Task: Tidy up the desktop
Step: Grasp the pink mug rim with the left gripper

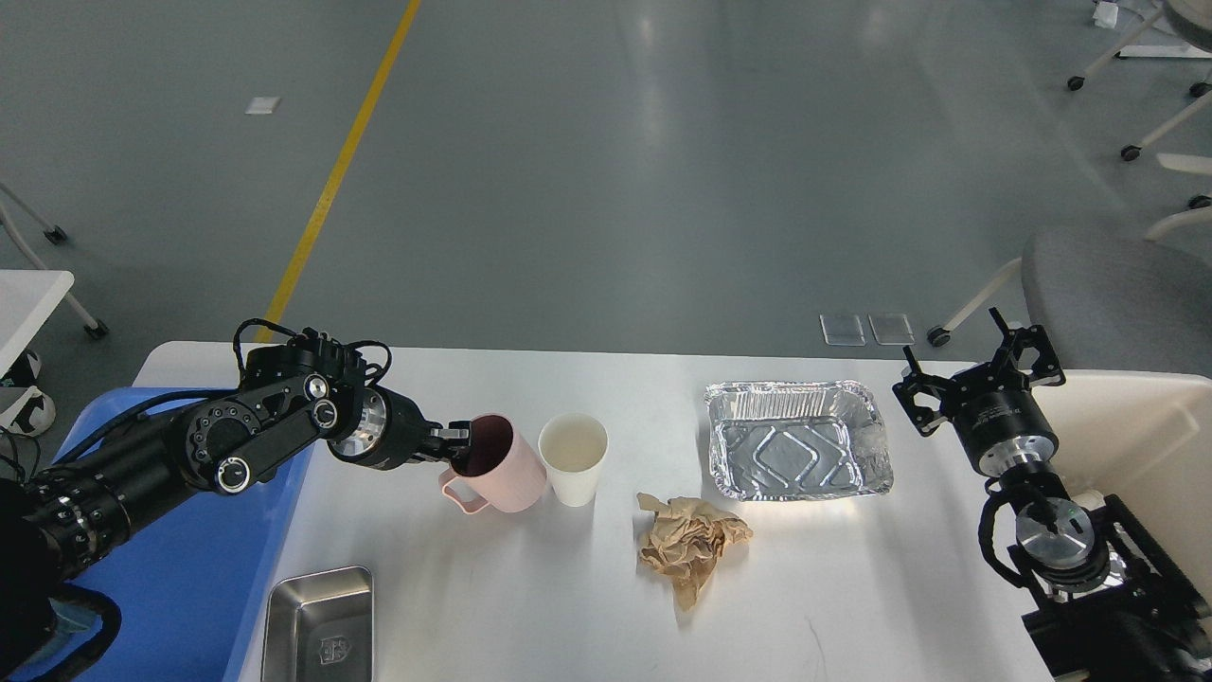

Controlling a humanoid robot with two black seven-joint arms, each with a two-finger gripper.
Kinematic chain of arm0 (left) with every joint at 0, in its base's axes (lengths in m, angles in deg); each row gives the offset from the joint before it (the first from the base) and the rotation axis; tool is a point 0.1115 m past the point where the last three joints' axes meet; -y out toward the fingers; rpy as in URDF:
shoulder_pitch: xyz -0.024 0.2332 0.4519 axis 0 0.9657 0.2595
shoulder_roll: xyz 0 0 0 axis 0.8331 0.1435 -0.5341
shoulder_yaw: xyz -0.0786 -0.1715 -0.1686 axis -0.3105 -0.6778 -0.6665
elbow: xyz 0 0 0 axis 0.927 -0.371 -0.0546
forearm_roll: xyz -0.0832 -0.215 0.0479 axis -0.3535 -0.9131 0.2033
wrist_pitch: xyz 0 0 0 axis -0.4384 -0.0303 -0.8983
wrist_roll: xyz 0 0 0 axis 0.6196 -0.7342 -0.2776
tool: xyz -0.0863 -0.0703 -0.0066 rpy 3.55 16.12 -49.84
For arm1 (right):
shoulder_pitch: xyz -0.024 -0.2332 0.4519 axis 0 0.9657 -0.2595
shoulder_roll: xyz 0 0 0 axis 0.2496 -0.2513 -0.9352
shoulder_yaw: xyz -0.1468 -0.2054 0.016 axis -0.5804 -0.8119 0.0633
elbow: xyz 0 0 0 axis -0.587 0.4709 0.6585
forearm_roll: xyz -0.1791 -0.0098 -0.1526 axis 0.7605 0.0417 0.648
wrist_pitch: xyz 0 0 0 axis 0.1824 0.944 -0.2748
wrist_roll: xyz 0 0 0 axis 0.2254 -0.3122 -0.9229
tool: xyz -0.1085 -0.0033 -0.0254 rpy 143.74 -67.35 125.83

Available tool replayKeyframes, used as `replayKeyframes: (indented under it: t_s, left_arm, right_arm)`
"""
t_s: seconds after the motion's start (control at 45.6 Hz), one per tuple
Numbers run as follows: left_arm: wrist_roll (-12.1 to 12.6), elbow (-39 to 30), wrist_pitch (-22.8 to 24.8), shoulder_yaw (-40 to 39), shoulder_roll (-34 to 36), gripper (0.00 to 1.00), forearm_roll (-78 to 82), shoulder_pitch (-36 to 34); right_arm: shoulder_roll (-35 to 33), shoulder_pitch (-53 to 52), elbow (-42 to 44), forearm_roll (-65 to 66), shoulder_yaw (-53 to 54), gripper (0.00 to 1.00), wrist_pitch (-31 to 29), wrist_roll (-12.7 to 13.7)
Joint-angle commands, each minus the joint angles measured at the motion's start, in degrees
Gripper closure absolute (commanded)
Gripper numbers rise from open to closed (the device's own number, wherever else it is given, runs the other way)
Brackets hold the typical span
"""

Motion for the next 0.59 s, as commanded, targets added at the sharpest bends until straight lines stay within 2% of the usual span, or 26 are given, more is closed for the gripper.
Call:
replayKeyframes:
  t_s: [0.0,0.373,0.57]
  left_arm:
    - [1.12,-0.19,0.62,-0.15,0.44,1.00,-0.46,-0.16]
    - [2.17,-1.24,1.41,-0.42,3.87,1.00,-0.11,-0.51]
    - [2.52,-2.12,1.58,-4.36,6.95,1.00,-1.34,-2.00]
  right_arm:
    - [0.18,0.03,0.05,0.05,0.00,0.00,0.00,0.00]
    - [0.18,0.38,-0.04,-0.04,0.00,0.00,0.00,0.00]
    - [0.09,0.47,-0.04,-0.04,0.00,0.00,0.00,0.00]
